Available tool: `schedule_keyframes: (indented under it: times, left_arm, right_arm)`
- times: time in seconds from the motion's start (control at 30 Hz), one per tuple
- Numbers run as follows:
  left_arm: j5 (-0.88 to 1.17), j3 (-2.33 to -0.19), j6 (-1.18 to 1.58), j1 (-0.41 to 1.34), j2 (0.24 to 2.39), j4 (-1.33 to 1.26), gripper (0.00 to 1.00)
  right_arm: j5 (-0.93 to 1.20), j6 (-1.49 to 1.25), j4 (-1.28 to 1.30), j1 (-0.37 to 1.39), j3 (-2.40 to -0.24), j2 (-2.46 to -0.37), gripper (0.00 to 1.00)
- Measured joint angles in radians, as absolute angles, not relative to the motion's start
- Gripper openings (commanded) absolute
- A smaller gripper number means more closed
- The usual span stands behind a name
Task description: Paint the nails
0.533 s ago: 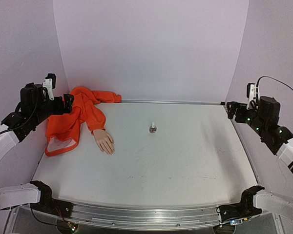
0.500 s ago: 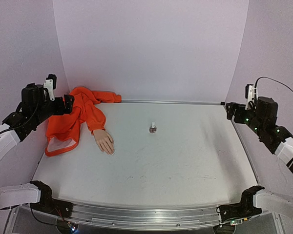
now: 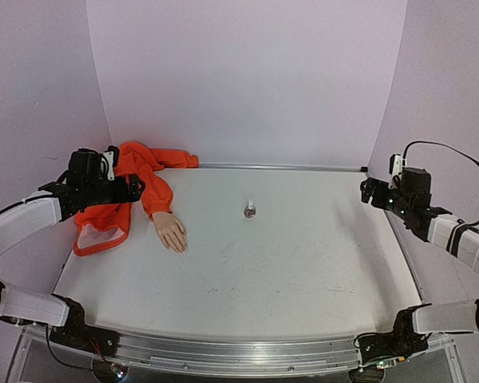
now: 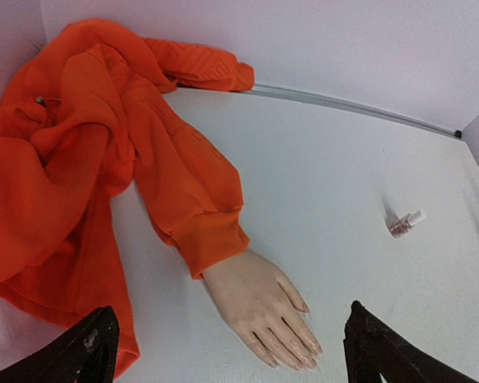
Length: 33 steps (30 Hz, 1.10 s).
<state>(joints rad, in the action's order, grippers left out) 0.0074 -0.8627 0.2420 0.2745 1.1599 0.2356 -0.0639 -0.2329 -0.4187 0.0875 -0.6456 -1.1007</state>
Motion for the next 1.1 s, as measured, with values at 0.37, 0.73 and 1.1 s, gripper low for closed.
schedule_keyframes:
  times: [0.37, 0.73, 1.1]
  left_arm:
    - [0.079, -0.971, 0.297, 0.525, 1.532, 0.191, 0.96]
    - [0.084, -1.584, 0.284, 0.743, 2.045, 0.332, 0.88]
    - [0.075, -2.086, 0.259, 0.782, 2.391, 0.526, 0.77]
  right_arm:
    - [0.119, -0.237, -0.525, 0.055, -0.646, -1.222, 0.98]
    - [0.236, -0.237, -0.592, 0.054, -0.646, -1.258, 0.98]
    - [0.282, -0.237, -0.642, 0.055, -0.646, -1.259, 0.98]
